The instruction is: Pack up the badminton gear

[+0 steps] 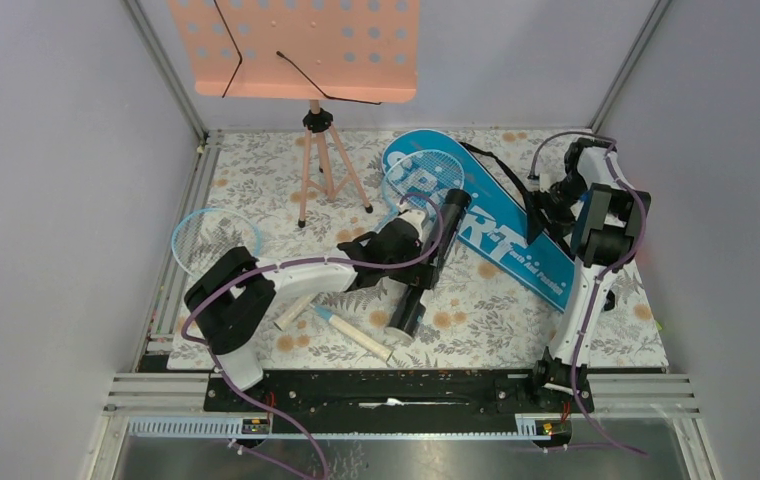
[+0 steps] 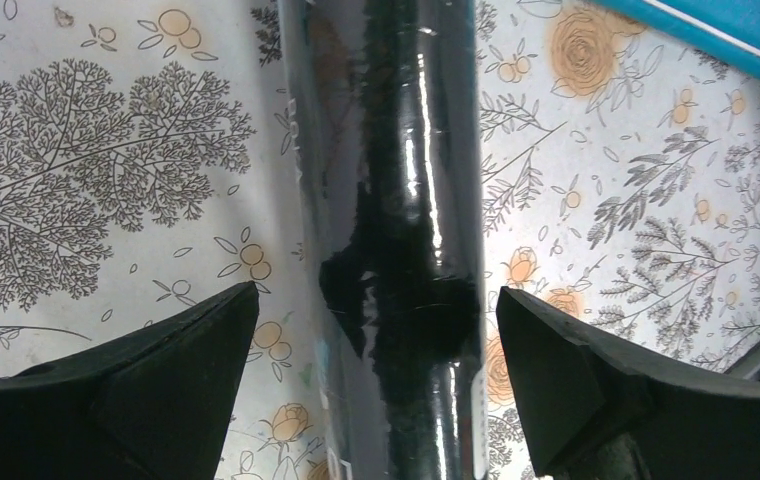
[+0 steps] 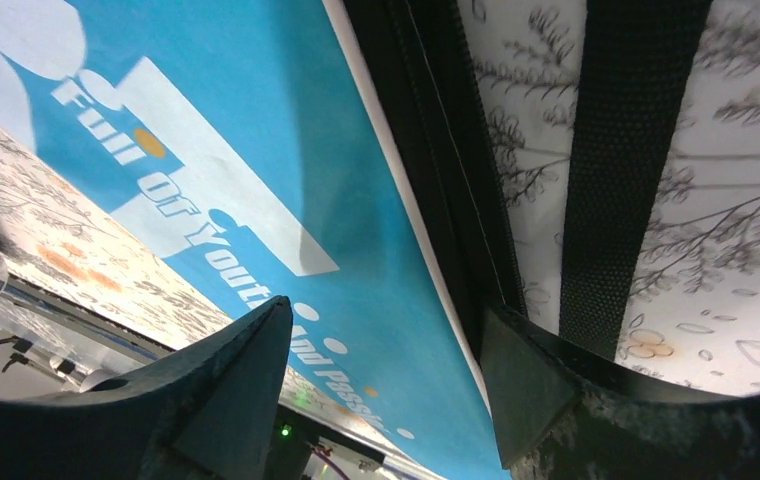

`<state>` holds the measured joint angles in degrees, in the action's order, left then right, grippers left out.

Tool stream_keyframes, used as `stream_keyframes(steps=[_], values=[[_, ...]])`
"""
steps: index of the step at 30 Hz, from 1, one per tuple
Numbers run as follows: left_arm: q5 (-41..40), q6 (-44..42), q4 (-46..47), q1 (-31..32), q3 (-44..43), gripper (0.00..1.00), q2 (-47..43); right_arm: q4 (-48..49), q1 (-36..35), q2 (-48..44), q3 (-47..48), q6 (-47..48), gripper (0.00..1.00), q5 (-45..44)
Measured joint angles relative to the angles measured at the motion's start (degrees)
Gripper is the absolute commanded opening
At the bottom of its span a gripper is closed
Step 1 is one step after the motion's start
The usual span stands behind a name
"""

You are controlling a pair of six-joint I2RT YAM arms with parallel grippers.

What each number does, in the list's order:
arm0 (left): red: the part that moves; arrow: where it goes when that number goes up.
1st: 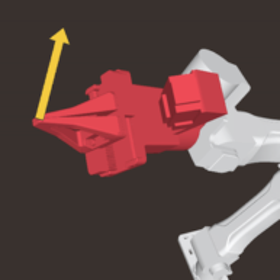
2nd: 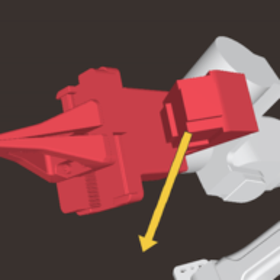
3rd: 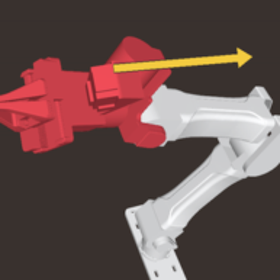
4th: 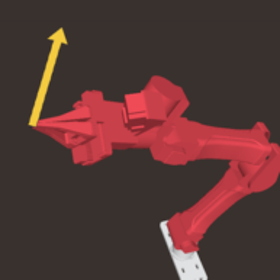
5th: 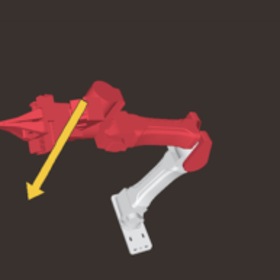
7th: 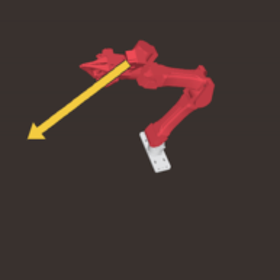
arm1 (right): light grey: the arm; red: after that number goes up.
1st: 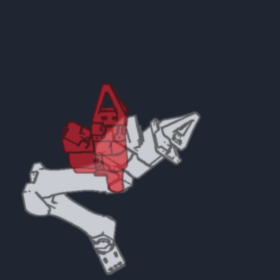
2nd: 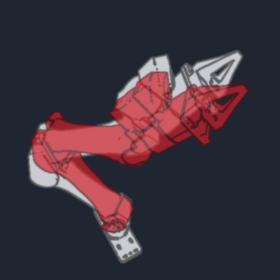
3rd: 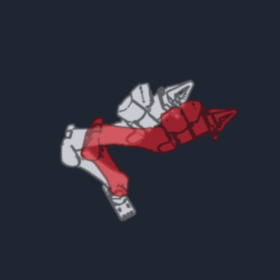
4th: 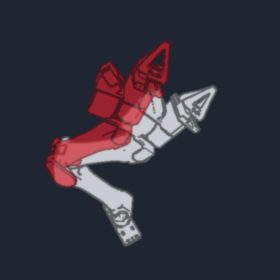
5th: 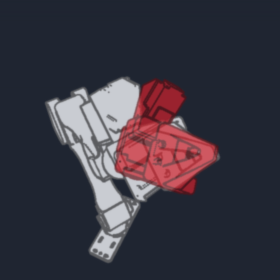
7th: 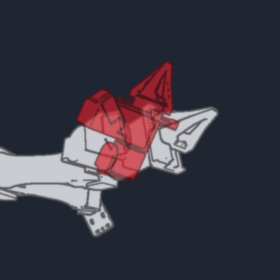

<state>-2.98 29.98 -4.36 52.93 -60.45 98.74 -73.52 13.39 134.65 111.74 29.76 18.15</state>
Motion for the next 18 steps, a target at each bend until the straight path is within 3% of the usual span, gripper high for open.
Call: stream_keyframes(steps=[3, 5, 10, 11, 18], values=[[0.0, -0.02, 0.46, -0.35, 1.09, 0.99, 0.0, 1.49, -0.35, -1.53, -3.56, -0.79, 0.71, -2.27], [0.22, 0.0, 1.38, -0.57, 1.84, 0.99, -0.04, 2.67, -0.66, -3.1, -6.71, -1.27, 0.63, -3.87], [0.26, -0.15, 2.93, -1.05, 4.37, 0.99, -1.68, 4.11, -1.68, -5.99, -12.13, -2.93, 0.05, -8.39], [0.24, -0.2, 3.15, -1.16, 4.85, 0.99, -2.16, 4.15, -1.73, -6.25, -12.59, -3.3, 0.0, -8.48], [0.17, -0.76, 4.13, -1.75, 6.49, 0.99, -5.14, 7.82, -1.92, -10.95, -16.24, -5.86, 0.0, -9.31]])
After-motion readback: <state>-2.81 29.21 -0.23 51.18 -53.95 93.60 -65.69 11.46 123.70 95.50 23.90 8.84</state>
